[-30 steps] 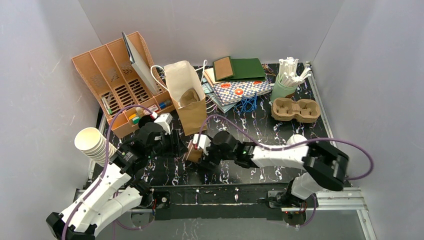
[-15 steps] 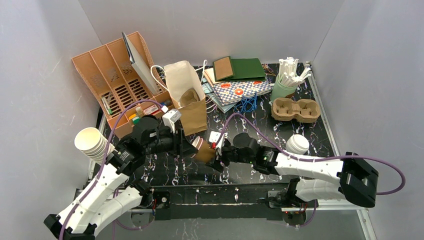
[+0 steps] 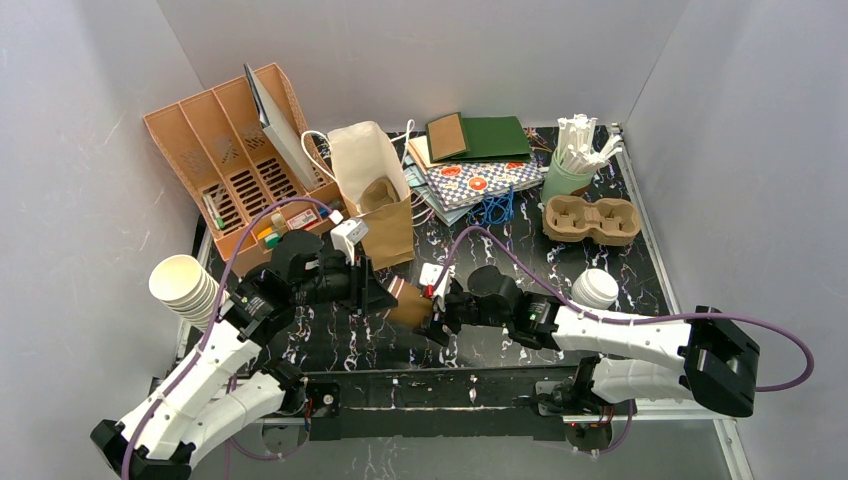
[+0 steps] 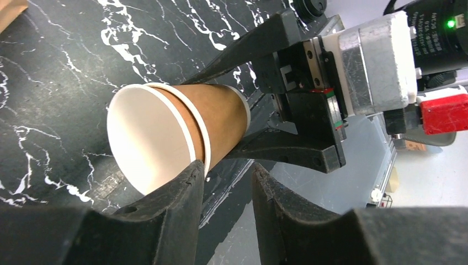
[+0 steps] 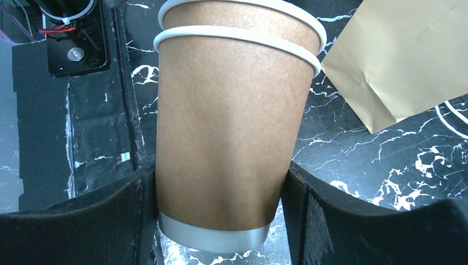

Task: Pack the takeout coffee
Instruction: Pick up the coffee cup.

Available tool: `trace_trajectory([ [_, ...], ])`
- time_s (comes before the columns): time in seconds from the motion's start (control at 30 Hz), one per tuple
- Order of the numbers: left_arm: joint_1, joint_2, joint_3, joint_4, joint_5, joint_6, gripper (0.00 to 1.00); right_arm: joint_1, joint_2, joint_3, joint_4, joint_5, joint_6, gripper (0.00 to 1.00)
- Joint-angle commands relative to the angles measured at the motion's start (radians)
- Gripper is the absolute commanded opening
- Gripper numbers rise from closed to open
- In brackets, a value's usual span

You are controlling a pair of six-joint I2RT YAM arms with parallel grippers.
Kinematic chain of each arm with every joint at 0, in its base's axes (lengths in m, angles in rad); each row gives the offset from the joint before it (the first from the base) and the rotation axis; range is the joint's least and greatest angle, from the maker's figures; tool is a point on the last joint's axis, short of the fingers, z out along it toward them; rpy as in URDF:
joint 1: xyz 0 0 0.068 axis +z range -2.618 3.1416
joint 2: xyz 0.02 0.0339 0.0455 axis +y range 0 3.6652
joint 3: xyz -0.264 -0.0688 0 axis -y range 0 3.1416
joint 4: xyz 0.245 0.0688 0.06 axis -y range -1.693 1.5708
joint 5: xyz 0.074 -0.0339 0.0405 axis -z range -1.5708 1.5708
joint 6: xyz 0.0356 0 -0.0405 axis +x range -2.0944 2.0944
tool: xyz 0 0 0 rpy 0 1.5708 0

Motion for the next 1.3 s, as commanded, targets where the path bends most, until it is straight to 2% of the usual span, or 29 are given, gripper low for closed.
trace_trajectory([
  [0.0, 0.004, -0.004, 0.048, -0.057, -0.086, 0.028, 0.36, 0.002, -0.027, 0.02, 0.022, -0.012, 0.008, 0.63],
  [0.4, 0.004, 0.001, -0.001, -0.02, -0.067, 0.012, 0.34, 0.002, -0.032, 0.015, 0.025, -0.01, 0.008, 0.63],
  [0.53, 0.004, 0.024, -0.019, -0.012, -0.038, 0.011, 0.3, 0.002, -0.04, 0.015, 0.025, -0.009, 0.009, 0.62],
  [0.63, 0.004, 0.03, -0.025, -0.002, -0.028, 0.012, 0.18, 0.002, -0.046, 0.016, 0.022, -0.006, 0.008, 0.61],
  [0.73, 0.005, 0.026, -0.015, -0.004, -0.047, 0.014, 0.0, 0.002, -0.049, 0.014, 0.017, 0.001, 0.007, 0.6],
  [1.1, 0.004, 0.044, 0.164, -0.226, -0.262, 0.084, 0.0, 0.002, -0.082, -0.049, 0.026, 0.027, 0.025, 0.59],
  [1.27, 0.004, 0.044, 0.183, -0.228, -0.257, 0.078, 0.0, 0.002, -0.1, -0.063, 0.027, 0.027, 0.031, 0.57],
])
